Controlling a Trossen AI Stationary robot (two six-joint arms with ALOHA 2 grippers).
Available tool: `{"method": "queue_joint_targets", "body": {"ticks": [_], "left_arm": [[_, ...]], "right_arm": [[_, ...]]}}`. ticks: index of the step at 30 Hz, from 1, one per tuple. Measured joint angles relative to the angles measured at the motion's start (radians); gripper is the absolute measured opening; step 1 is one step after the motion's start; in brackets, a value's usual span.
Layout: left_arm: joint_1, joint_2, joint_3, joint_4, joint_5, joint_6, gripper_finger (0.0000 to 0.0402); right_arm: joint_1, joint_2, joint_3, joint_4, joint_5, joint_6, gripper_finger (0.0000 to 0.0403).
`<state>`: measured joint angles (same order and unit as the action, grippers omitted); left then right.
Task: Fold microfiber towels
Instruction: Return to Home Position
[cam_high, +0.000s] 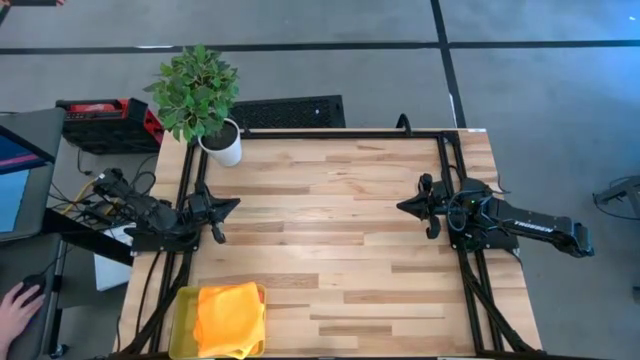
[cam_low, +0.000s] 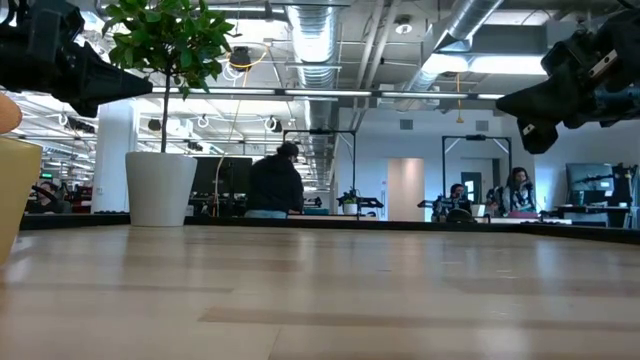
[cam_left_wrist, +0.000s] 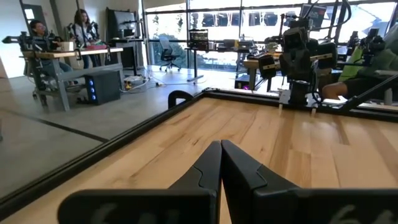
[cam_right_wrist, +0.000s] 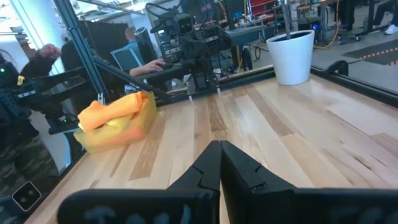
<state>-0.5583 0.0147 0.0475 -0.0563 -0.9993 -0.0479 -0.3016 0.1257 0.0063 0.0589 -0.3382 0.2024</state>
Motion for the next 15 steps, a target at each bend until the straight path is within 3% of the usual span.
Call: {"method": "queue_joint_targets", "body": {"ticks": [15], "left_arm": [[0.000, 0.000, 0.000, 0.000, 0.000, 0.000, 0.0000]], "right_arm": [[0.000, 0.000, 0.000, 0.000, 0.000, 0.000, 0.0029]]}}
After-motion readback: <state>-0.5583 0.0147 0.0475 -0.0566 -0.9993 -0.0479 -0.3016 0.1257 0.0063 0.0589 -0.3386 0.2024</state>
